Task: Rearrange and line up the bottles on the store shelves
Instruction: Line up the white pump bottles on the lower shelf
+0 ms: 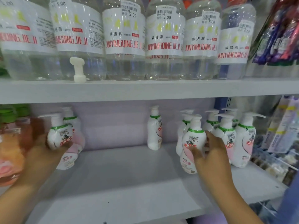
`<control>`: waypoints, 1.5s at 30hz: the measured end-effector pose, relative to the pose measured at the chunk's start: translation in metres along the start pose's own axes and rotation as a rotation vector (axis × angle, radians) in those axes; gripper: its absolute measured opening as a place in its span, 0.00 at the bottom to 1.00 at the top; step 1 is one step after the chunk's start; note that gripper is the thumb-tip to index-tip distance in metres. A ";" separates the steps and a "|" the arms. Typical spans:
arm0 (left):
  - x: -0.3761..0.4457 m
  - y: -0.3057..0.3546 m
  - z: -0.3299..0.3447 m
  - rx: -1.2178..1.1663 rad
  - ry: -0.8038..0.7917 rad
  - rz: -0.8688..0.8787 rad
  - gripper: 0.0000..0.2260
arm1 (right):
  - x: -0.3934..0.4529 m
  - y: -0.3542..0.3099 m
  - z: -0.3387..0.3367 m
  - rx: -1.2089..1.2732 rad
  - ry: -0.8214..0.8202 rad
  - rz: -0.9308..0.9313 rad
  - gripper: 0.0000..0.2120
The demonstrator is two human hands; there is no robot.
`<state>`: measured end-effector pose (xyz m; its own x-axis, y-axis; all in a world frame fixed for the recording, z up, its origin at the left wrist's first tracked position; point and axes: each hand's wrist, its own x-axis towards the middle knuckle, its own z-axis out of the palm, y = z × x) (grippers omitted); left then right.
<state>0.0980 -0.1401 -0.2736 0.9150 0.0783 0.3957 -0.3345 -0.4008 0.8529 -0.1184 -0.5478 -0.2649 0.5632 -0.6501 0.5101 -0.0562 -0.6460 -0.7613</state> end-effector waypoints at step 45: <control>-0.092 0.109 0.154 -0.193 -0.653 -0.040 0.30 | -0.044 -0.021 0.039 -0.222 -0.100 -0.132 0.45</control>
<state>0.0115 -0.3319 -0.2694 0.8556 -0.5014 0.1282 -0.2767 -0.2338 0.9321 -0.1098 -0.4896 -0.2868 0.6556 -0.5189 0.5486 -0.1497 -0.8014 -0.5791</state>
